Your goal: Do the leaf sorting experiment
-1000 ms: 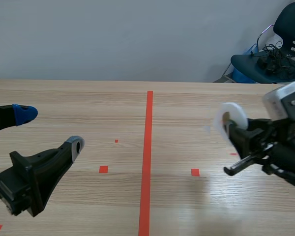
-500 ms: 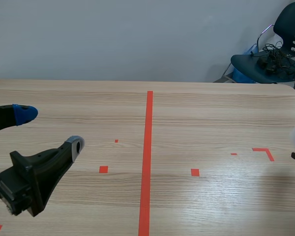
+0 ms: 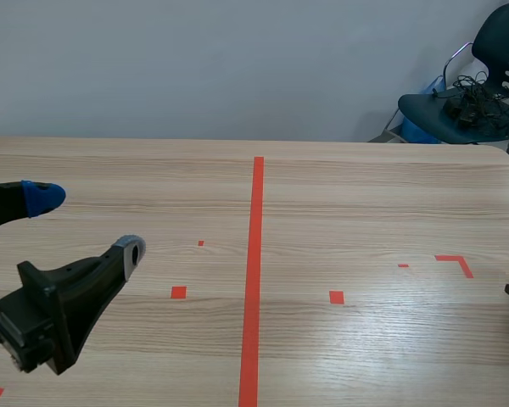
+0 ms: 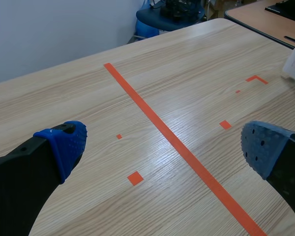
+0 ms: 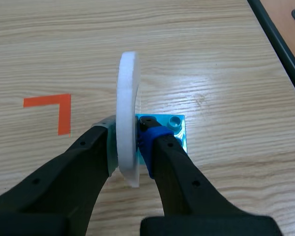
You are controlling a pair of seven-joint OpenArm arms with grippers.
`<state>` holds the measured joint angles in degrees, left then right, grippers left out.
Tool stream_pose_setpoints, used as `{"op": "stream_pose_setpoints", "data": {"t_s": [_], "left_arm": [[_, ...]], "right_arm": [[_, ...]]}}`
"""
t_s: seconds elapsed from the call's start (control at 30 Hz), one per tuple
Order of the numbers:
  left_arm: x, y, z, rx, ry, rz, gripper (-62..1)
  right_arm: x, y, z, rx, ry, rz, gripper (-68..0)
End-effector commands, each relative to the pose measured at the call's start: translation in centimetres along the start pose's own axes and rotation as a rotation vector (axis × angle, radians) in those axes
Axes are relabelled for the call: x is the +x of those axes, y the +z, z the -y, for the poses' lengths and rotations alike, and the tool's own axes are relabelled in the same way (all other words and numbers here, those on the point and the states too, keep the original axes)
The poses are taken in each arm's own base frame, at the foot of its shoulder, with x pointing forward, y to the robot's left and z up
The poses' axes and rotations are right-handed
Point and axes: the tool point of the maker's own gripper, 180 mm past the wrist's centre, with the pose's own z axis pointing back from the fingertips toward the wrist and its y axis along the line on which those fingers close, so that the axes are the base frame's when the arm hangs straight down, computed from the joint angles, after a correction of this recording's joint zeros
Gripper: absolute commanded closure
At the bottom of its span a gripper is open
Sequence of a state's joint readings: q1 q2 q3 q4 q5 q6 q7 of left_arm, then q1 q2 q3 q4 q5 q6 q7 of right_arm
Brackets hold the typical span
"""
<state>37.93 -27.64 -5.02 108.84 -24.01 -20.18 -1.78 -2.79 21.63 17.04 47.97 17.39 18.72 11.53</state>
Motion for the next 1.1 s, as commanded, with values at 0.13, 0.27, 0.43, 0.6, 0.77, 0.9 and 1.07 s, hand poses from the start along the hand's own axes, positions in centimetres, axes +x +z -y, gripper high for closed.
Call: {"op": "stream_pose_setpoints", "data": {"t_s": [0.13, 0.27, 0.43, 0.6, 0.77, 0.9, 1.07], "left_arm": [[0.4, 0.0, 0.0, 0.000, 0.003, 0.018, -62.3], [0.4, 0.0, 0.0, 0.000, 0.003, 0.018, -62.3], [0.4, 0.0, 0.0, 0.000, 0.003, 0.018, -62.3], [0.4, 0.0, 0.0, 0.001, 0.004, 0.018, -62.3], [0.4, 0.0, 0.0, 0.001, 0.004, 0.019, -62.3], [0.4, 0.0, 0.0, 0.001, 0.004, 0.018, -62.3], [0.4, 0.0, 0.0, 0.001, 0.004, 0.019, -62.3]], "right_arm": [[3.1, -0.2, 1.5, -0.014, 0.049, 0.068, -25.7], [4.1, -0.1, 1.8, 0.007, 0.067, 0.096, -40.4], [7.8, 1.0, 2.2, 0.059, 0.091, 0.172, -51.9], [12.1, 4.1, 2.7, 0.071, 0.108, 0.230, -54.4], [15.6, 7.6, 0.7, 0.130, 0.162, 0.269, -54.9], [16.3, 9.5, -2.8, 0.226, 0.225, 0.249, -66.4], [15.0, 11.4, -7.0, 0.370, 0.237, 0.184, -67.9]]}}
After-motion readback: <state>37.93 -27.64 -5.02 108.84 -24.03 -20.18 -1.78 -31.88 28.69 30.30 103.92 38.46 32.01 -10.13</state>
